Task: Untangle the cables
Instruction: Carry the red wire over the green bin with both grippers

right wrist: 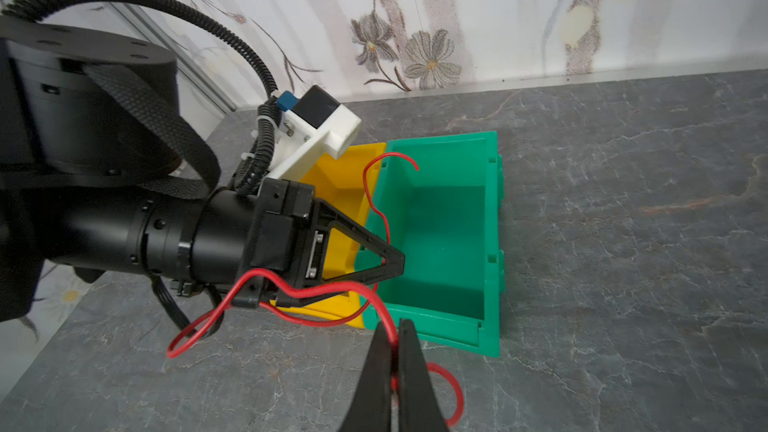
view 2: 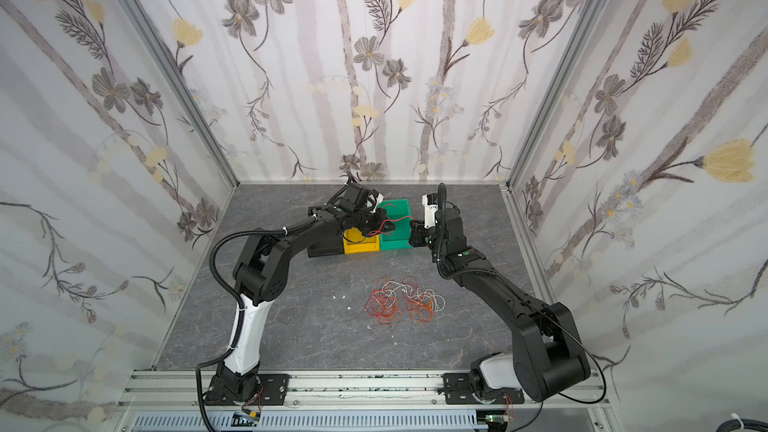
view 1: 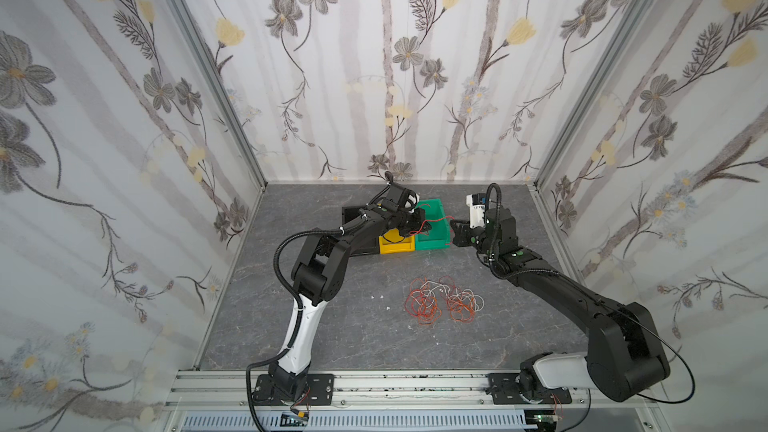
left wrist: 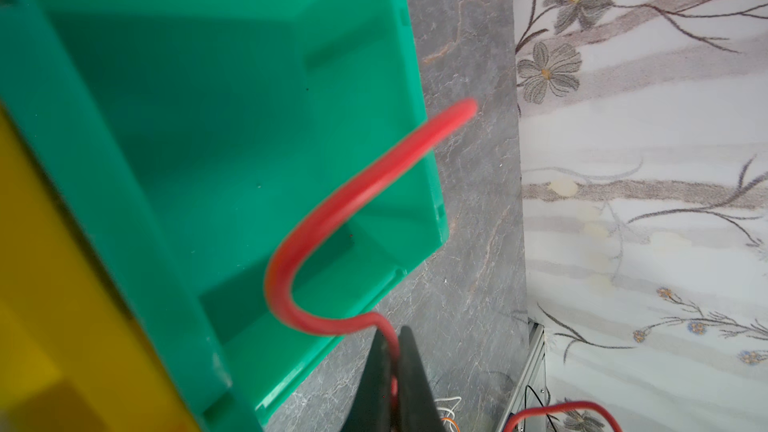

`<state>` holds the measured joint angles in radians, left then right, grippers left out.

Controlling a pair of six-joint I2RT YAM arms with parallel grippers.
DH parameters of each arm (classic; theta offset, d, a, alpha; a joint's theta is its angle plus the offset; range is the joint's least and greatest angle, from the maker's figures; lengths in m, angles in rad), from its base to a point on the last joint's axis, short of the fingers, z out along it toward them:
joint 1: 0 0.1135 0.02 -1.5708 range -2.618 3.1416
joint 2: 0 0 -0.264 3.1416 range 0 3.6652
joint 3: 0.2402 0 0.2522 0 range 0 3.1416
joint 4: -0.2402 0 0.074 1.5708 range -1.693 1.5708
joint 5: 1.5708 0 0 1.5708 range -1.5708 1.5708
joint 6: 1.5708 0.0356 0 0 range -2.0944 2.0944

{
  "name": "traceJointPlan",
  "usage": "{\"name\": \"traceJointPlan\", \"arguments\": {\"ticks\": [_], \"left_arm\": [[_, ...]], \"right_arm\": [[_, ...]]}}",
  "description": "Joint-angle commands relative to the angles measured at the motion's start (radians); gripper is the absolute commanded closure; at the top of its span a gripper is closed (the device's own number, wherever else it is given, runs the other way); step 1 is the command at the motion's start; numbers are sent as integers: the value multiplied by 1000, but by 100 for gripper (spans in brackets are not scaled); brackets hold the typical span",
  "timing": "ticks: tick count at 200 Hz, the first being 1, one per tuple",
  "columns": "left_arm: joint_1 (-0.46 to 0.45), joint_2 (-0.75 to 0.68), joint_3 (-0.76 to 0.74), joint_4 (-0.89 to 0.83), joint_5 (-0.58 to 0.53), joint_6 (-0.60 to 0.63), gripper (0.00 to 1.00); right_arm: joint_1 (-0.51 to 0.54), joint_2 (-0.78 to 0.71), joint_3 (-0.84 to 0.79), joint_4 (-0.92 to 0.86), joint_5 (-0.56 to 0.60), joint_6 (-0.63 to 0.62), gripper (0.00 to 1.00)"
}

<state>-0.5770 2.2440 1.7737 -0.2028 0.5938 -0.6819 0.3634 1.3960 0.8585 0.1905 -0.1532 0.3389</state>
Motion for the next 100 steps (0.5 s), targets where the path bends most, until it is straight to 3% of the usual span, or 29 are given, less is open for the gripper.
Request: {"name": "traceJointPlan", "arguments": {"ticks": [1, 49, 100], "left_arm": [[-1, 35, 51, -44, -21, -21, 90], [-2, 59, 99, -122, -60, -16, 61], [0, 45, 103, -128, -60, -18, 48]], "right_arm": [[-16, 32, 23, 15, 9, 22, 100], [-55, 73, 34, -24, 53, 49, 100], [-69, 73, 7, -64, 130, 26, 100]]}}
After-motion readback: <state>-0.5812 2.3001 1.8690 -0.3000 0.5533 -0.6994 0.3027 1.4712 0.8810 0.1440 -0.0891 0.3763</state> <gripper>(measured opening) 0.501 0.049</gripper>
